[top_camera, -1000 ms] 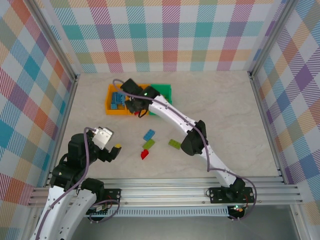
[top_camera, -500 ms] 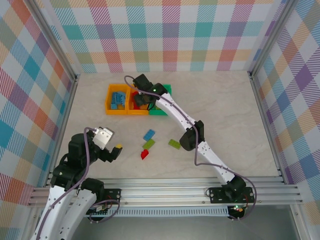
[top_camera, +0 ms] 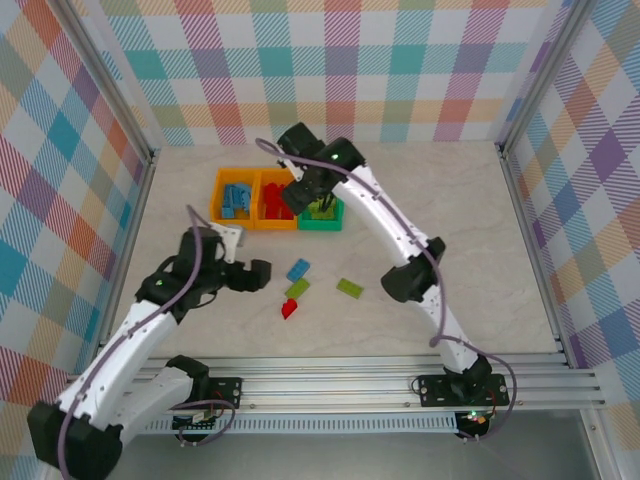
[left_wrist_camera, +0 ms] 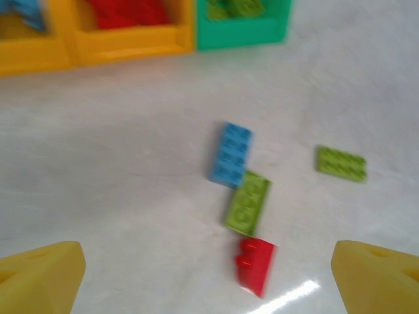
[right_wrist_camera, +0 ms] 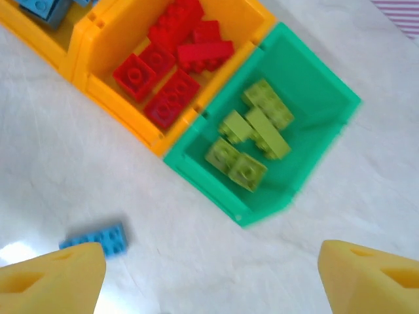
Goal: Sort the legos into containers by color
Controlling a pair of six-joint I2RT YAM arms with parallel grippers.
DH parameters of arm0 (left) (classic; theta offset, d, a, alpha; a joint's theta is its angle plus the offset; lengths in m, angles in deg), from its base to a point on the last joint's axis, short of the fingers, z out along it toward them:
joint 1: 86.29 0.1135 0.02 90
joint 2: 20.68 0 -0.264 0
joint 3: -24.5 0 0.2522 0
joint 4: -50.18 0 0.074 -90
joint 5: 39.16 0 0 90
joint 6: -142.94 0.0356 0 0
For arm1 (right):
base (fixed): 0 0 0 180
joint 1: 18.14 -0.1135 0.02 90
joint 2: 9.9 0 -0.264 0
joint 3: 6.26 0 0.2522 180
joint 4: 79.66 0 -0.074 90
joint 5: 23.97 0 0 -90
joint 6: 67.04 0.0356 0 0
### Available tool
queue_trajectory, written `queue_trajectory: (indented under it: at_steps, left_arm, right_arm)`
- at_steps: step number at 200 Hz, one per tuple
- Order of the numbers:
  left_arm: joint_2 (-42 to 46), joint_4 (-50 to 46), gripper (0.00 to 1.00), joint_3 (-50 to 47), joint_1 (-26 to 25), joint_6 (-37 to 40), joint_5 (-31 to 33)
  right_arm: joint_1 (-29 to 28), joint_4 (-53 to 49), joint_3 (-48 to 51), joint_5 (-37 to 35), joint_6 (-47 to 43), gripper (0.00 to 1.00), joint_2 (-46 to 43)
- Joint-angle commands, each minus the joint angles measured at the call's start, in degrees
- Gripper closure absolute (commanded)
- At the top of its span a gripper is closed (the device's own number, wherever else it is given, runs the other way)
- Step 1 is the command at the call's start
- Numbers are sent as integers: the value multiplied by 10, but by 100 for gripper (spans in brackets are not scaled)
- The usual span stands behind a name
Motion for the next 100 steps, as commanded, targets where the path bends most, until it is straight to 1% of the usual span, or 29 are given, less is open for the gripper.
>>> queue_trajectory:
  at_steps: [1, 5, 6, 8, 9, 12, 16, 29, 35, 44, 50, 61, 81, 100]
  left_arm:
    - [-60, 6, 2, 25, -76, -79, 37]
    - [-78, 12, 2, 28, -85, -92, 46]
    - [-82, 13, 2, 29, -87, -95, 49]
    - [-92, 16, 2, 31, -90, -101, 53]
    - [-97, 18, 2, 31, -92, -103, 55]
    - [-110, 23, 2, 34, -97, -112, 61]
    - [-130, 29, 3, 38, -103, -120, 66]
    - [-193, 49, 3, 58, -116, -131, 81]
    - [-226, 54, 4, 71, -119, -129, 88]
    - [-271, 65, 4, 91, -121, -121, 94]
    - [-301, 73, 4, 103, -122, -112, 94]
    - [-353, 79, 5, 129, -122, -99, 99]
    - [-435, 73, 6, 173, -123, -77, 117]
    - [-491, 67, 11, 202, -122, -71, 141]
  right_arm:
    - [5, 24, 189, -38, -49, 6, -132]
    - [5, 48, 241, -40, -53, 2, -166]
    - [5, 48, 241, -40, -53, 2, -166]
    - [5, 67, 278, -41, -57, 0, -192]
    - [5, 67, 278, -41, -57, 0, -192]
    - [5, 89, 331, -39, -59, 0, -227]
    - [5, 106, 366, -36, -61, 0, -253]
    - [5, 145, 489, 6, -49, 0, -356]
    - [5, 149, 520, 26, -39, 0, -387]
    - [5, 156, 573, 77, -25, 0, -434]
    - [4, 161, 613, 120, 5, 0, -466]
    - [-1, 172, 671, 171, 34, 0, -506]
    - [-13, 200, 763, 213, 95, 0, -559]
    - [-23, 238, 825, 244, 145, 1, -600]
